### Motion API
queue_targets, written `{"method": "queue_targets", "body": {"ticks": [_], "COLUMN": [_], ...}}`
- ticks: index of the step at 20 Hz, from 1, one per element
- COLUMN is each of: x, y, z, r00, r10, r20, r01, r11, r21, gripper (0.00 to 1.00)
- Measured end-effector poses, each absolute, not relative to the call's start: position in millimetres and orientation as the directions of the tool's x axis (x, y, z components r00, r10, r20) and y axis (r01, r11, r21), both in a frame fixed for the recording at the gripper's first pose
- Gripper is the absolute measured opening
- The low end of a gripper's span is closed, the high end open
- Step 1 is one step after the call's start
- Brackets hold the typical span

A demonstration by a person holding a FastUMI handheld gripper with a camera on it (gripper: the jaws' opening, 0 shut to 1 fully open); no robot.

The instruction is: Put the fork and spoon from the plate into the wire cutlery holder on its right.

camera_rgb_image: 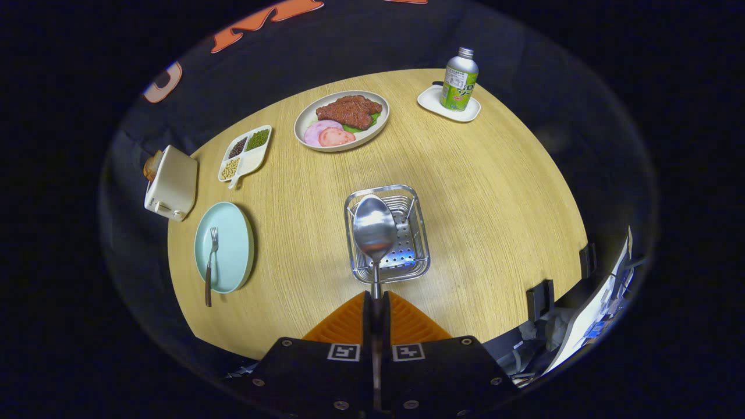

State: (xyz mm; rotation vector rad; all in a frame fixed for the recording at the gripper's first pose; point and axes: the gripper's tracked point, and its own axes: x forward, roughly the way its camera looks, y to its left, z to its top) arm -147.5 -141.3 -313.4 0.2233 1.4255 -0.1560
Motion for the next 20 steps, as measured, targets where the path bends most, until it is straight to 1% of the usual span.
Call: {"method": "queue_targets", "body": {"ticks": [4,6,9,11,13,16,19,20], "x": [-134,-117,-85,-59,-37,-6,12,15], "y": [-161,-166,-167,-160,-156,-148,-136,-129], "z": [-314,-308,-284,-263,-233,-181,-123,-106], "r00": [0.170,0.218,0.352,0.469,0.591,0.766,0.885,0.910], "r10": [-0.028,-0.049,-0.067,-0.053,-0.060,-0.086,-0.123,-0.133], "r20": [-0.985,-0.975,-0.934,-0.882,-0.805,-0.637,-0.450,-0.393], "r01": [0.232,0.207,0.214,0.204,0.194,0.186,0.174,0.168], "r11": [0.973,0.978,0.977,0.978,0.978,0.978,0.982,0.984], "r21": [0.013,-0.003,0.011,0.049,0.070,0.092,0.074,0.058], "gripper": [0.08,0.10,0.10,0.10,0.12,0.21,0.22,0.29]}}
